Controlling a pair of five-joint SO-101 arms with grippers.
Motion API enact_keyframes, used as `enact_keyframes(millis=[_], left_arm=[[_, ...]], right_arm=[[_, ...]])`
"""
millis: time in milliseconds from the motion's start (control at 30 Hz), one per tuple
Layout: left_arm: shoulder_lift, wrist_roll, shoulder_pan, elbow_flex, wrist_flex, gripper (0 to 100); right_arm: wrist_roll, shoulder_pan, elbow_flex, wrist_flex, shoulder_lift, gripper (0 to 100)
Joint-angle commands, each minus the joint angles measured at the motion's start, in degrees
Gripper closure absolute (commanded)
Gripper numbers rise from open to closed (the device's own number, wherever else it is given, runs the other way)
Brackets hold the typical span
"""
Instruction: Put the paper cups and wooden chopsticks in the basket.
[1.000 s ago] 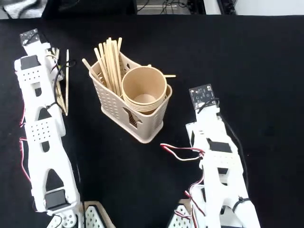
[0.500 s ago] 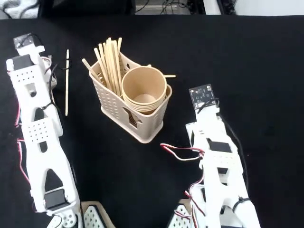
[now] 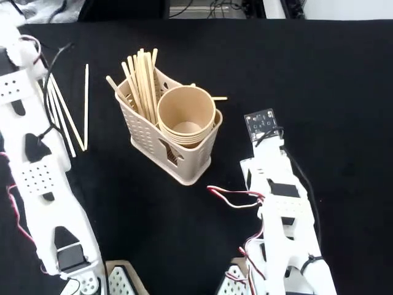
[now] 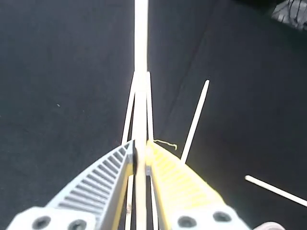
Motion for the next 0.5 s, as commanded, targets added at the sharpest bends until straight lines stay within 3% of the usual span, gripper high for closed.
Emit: enact_keyframes(millis=[0,167,467], left_arm=[[-11.69,-0.35,-0.22,4.35,0.26,97],[-31.82,-0.35,1.71,20.44,0.26,97],[-72.62,-6.33,13.85,69.76,-3.43,97]], right_arm=[[0.53,-0.88,-0.48,-1.23,-1.36,98.4],[0.53,-0.88,-0.48,-1.23,-1.36,98.4],[0.53,-0.88,-0.48,-1.23,-1.36,98.4]])
